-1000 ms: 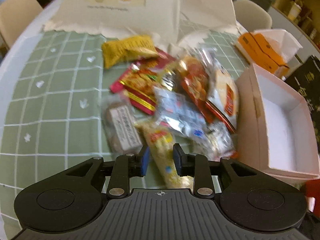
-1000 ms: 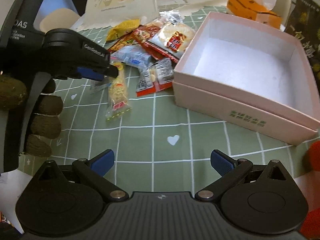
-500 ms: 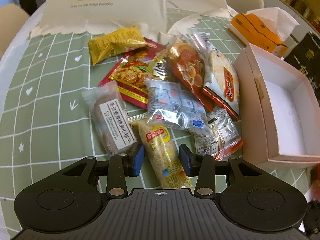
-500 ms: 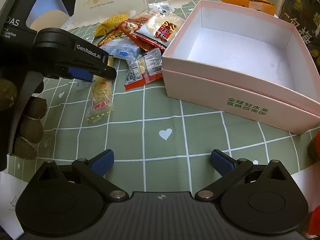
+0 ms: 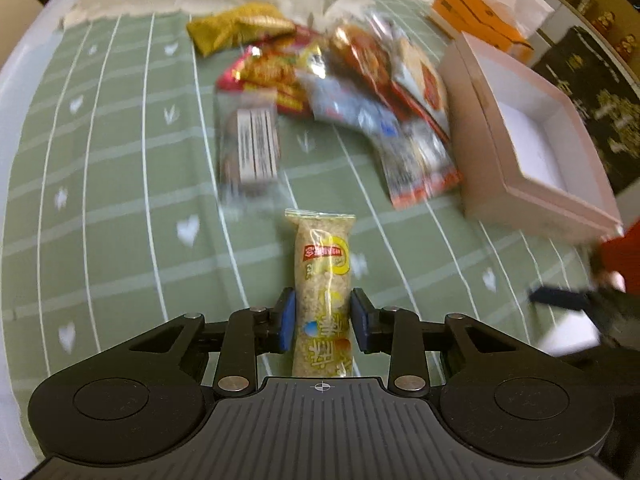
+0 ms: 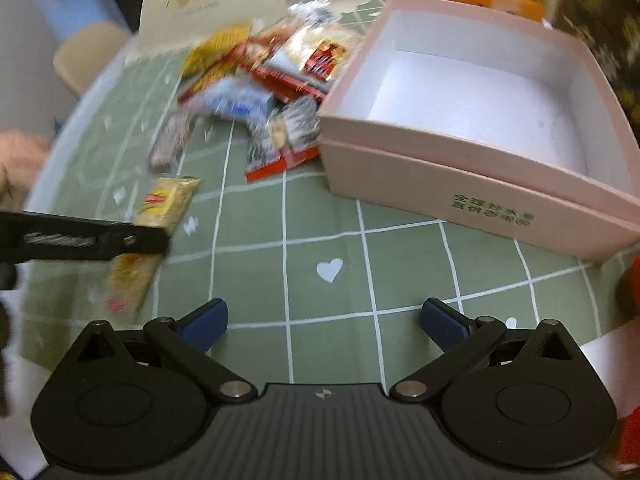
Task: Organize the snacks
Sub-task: 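Hold the yellow bar in the left gripper while the right tool approaches the snack pile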
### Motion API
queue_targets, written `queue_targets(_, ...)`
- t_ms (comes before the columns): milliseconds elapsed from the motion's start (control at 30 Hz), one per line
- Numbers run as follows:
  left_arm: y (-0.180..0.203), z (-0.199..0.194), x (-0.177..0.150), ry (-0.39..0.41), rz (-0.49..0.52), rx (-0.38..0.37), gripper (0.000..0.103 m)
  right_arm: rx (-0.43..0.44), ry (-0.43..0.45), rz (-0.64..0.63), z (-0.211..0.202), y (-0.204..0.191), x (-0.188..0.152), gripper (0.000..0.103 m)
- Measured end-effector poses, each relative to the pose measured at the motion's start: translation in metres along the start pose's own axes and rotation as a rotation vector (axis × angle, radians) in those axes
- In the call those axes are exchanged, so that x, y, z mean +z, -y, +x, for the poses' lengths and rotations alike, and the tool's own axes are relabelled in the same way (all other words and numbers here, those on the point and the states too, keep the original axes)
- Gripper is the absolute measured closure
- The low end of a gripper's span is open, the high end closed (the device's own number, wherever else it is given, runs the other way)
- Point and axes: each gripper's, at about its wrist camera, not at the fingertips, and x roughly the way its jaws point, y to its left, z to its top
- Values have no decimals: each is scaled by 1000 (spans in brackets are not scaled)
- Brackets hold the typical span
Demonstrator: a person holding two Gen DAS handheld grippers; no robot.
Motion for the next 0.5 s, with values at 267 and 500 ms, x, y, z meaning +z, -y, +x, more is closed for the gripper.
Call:
queue_targets(267,-4,-20,-41,-49,57,-41,69,-70,71,-63,-16,-28,25,9)
queue_targets(500,-21,-32,-63,-64,32,-46,69,1,51,-120,20,-92,88,22)
